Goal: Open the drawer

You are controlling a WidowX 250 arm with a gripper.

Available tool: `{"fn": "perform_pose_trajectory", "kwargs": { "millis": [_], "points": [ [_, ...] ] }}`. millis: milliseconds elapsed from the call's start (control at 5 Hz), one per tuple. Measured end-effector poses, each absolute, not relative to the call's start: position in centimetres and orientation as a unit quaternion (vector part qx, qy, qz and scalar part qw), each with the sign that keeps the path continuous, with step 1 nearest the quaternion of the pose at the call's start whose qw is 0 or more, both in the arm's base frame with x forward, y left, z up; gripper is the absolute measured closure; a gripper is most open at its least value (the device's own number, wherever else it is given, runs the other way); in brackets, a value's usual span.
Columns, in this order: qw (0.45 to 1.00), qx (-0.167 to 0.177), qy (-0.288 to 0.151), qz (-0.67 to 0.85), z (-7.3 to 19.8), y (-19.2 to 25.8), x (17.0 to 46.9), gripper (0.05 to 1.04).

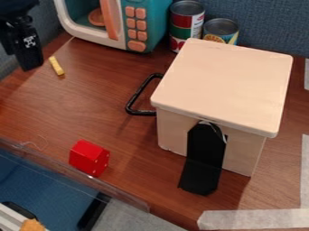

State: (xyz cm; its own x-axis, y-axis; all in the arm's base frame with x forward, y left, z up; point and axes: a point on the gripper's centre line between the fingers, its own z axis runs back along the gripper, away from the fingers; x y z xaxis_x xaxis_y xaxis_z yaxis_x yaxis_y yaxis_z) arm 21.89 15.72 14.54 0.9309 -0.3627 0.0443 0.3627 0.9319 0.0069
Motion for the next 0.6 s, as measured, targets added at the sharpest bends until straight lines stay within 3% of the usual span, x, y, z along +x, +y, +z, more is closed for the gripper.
{"fn": "perform_pose_trajectory", "kwargs": {
  "millis": [400,600],
  "points": [
    [0.978,-0.016,-0.024,-0.207,12.1,13.4,22.8,0.083],
    [0.971,-0.007,-0.057,-0.230,11.1,10.9,24.3,0.083]
  ]
}}
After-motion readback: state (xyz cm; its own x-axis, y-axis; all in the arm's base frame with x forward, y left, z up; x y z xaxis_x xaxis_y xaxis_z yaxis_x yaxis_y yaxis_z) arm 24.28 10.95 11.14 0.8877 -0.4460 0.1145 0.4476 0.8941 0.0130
